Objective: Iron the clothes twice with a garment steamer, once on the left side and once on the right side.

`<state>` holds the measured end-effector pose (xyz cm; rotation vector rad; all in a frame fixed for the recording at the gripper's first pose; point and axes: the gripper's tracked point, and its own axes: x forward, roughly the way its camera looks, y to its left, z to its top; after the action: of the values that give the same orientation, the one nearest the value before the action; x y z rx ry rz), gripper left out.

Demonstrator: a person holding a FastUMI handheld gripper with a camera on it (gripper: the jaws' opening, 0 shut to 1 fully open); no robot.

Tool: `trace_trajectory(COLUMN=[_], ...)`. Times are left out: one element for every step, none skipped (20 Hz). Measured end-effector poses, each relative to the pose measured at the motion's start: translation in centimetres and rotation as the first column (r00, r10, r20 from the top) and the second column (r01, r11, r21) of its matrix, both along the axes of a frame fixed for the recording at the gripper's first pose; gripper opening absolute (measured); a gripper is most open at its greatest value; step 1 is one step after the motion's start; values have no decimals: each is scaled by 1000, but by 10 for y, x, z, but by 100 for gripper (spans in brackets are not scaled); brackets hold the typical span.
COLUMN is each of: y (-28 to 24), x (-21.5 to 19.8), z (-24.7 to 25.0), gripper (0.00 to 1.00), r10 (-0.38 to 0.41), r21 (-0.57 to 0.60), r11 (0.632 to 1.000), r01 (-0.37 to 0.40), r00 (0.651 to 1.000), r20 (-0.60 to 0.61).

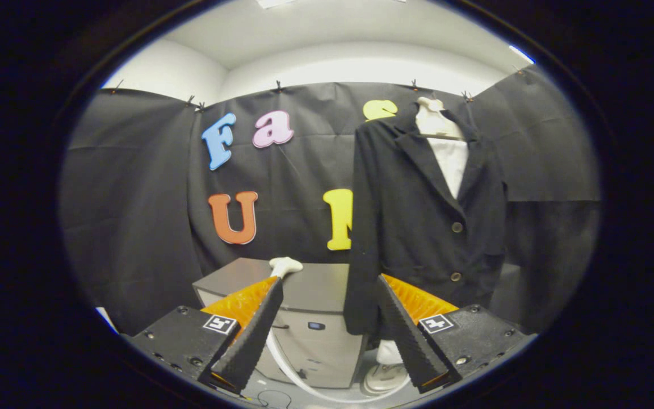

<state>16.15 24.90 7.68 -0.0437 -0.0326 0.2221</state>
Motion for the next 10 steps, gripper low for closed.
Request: trace_trajectory(y=[20,38,55,72,86,99,113,124,135,145], x=[12,25,37,50,63,76,90,102,117,129], z=[3,5,3,3,0,-4,-10,-16,-25,-32], gripper=[100,100,100,100,100,100,100,100,100,100], r10=[19,32,43,56,65,72,81,86,93,99], r21=[3,1,-4,-10,-18,-23,-24,-26,-35,-42], r11=[1000,999,999,998,998,997,996,996,995,994], r01=[-19,-32,-44,-57,-65,-73,-83,-89,-98,-104], r00=[1000,999,999,998,997,996,994,992,989,987], r20=[-1,-8,-17,-24,-32,-48,-68,-87,-111,-125])
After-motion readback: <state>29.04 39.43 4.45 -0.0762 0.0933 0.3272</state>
